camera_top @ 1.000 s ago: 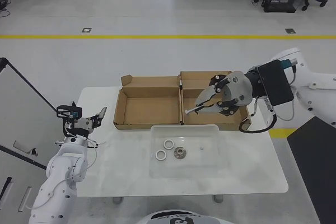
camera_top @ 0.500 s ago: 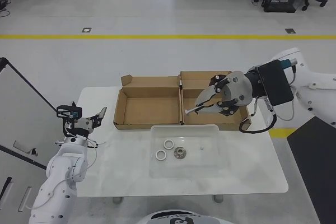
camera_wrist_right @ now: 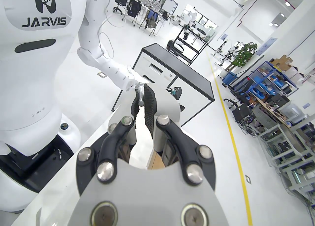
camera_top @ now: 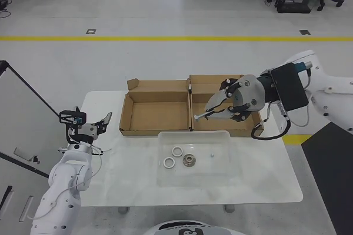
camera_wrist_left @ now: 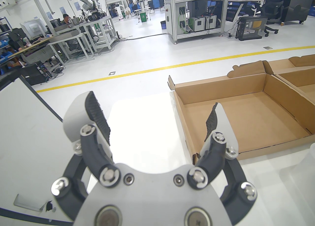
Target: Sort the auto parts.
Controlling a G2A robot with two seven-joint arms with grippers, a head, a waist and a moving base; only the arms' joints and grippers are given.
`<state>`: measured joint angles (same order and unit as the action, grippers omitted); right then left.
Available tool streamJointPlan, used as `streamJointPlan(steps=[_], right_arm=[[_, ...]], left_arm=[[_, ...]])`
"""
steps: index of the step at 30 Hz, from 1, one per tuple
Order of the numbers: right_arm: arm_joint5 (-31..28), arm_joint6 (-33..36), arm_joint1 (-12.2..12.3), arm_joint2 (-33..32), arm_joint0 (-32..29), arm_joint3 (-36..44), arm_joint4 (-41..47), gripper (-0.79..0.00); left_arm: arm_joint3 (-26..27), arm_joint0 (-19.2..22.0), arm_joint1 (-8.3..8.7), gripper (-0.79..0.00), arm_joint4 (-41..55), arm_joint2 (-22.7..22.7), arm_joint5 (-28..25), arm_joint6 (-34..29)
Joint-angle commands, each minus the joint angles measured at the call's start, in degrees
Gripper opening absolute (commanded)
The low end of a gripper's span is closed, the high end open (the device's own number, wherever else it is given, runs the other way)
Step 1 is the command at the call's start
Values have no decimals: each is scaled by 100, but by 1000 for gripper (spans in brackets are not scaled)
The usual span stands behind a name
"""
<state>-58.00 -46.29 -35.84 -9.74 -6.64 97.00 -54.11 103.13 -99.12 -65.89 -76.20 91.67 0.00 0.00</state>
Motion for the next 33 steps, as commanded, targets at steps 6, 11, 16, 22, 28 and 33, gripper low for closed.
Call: streamJointPlan(steps=[6, 11, 16, 22, 28, 33], right_arm=[[0, -1, 0, 0, 0, 0, 0, -785], [137, 142, 3, -79, -135, 119, 160, -785], [146, -146, 17, -414, -421, 347, 452, -785], [259, -260, -4, -893, -895, 839, 922, -785], [317, -319, -112, -1595, -1522, 1297, 1431, -785], [253, -255, -252, -2300, -2167, 1430, 1730, -785]], left_arm=[[0, 0, 0, 0, 0, 0, 0, 0], [0, 0, 0, 0, 0, 0, 0, 0], [0, 0, 0, 0, 0, 0, 0, 0], [0, 0, 0, 0, 0, 0, 0, 0], [0, 0, 0, 0, 0, 0, 0, 0], [0, 0, 0, 0, 0, 0, 0, 0]])
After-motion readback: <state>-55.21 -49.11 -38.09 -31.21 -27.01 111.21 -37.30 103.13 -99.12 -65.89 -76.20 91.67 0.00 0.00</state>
